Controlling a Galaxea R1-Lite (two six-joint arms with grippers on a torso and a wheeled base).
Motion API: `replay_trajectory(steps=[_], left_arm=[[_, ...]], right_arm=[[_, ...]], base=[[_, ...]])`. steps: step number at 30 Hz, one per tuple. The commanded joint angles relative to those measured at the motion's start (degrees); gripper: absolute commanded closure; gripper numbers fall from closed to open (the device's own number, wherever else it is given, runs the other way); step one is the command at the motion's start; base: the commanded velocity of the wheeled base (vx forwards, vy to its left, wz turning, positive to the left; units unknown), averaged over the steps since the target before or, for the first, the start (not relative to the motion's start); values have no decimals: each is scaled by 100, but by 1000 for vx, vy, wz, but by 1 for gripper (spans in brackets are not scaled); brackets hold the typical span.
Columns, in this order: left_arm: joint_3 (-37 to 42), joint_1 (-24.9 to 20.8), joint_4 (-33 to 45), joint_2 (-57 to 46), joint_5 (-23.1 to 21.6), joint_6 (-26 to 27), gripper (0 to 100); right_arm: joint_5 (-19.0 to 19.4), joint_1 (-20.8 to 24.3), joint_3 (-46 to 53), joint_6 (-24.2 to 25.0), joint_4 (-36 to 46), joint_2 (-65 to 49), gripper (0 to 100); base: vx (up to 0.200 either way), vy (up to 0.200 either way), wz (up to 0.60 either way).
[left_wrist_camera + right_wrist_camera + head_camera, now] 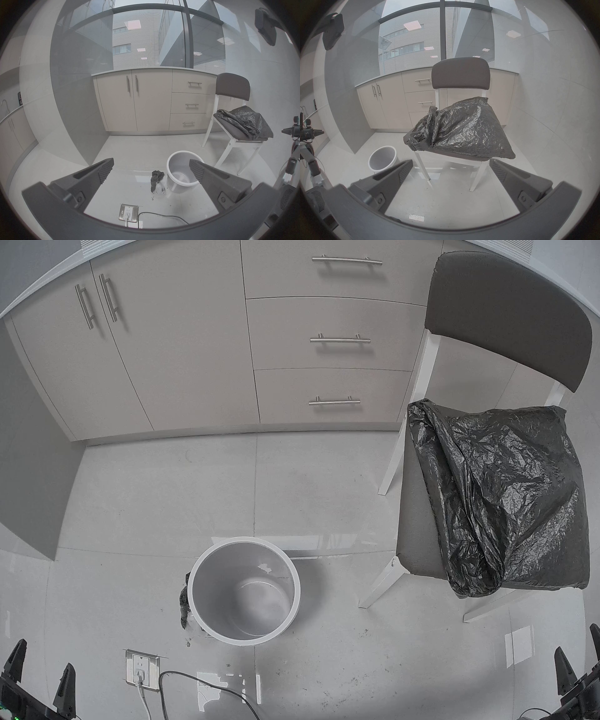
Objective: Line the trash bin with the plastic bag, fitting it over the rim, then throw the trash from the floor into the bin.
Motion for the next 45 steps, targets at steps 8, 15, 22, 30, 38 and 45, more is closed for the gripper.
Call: replay_trajectory(steps=[8,15,22,30,38,45], left_arm=[[101,0,-7,-93,4,15,0],[101,9,-7,-93,-14,121,0],[92,9,2,-93,-5,112,0],[92,9,-7,-93,-5,130,0],[92,9,-7,-93,-14,139,0],[92,0,-7,-93,-22,147,0]], right_arm=[[9,63,75,-10,17,92,0],[0,37,75,-10,-1,4,0],[18,19,84,-10,-10,-66,0],[9,11,84,-10,-10,-93,0],[9,11,31,25,-62,-93,0],[18,705,-3643,1089,-361,2166,0]], base=[[0,0,0],[0,0,0],[0,0,0],[0,0,0],[0,0,0],[0,0,0]])
